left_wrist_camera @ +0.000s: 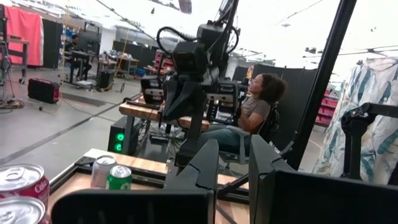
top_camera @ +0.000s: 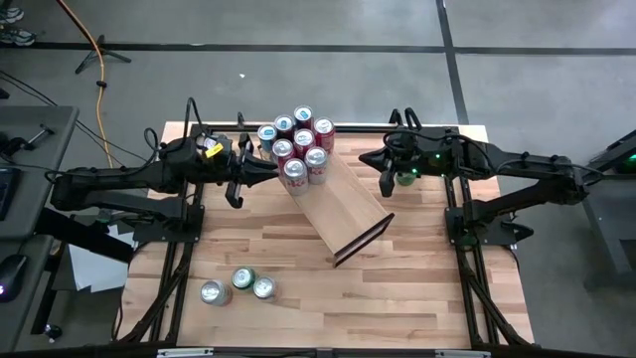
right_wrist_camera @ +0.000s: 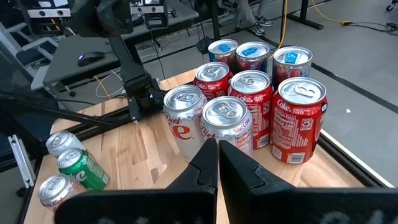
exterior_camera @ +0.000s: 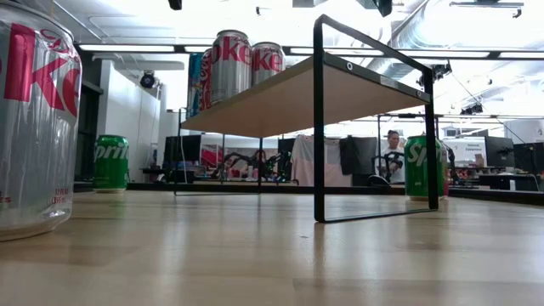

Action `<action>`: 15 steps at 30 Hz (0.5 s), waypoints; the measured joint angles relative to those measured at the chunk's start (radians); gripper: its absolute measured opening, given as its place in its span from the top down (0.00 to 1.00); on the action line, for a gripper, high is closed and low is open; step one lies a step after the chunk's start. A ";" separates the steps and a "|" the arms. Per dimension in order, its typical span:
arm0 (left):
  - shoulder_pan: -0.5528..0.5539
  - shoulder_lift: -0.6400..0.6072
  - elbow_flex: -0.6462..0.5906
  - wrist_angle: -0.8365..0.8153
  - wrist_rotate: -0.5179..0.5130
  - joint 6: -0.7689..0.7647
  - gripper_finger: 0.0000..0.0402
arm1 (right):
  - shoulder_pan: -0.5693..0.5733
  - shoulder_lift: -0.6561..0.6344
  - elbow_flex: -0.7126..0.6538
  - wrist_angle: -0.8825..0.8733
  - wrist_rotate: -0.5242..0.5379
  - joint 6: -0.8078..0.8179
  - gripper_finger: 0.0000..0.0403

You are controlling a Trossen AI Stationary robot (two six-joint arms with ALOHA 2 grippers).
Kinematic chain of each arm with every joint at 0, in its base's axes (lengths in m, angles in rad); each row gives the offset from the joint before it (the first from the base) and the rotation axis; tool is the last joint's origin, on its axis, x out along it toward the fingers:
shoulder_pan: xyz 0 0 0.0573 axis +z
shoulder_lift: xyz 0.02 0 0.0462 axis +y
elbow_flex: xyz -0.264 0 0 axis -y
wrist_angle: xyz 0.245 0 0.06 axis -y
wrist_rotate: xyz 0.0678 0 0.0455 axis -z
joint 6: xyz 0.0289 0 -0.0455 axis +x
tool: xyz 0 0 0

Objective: Place canned beverage on shelf
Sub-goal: Put the silver soda can on the shelf aligned with the other silver soda cans

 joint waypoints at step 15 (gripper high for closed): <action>0.000 0.000 0.000 -0.020 0.000 -0.001 0.99 | 0.000 0.000 0.000 0.000 0.003 -0.028 1.00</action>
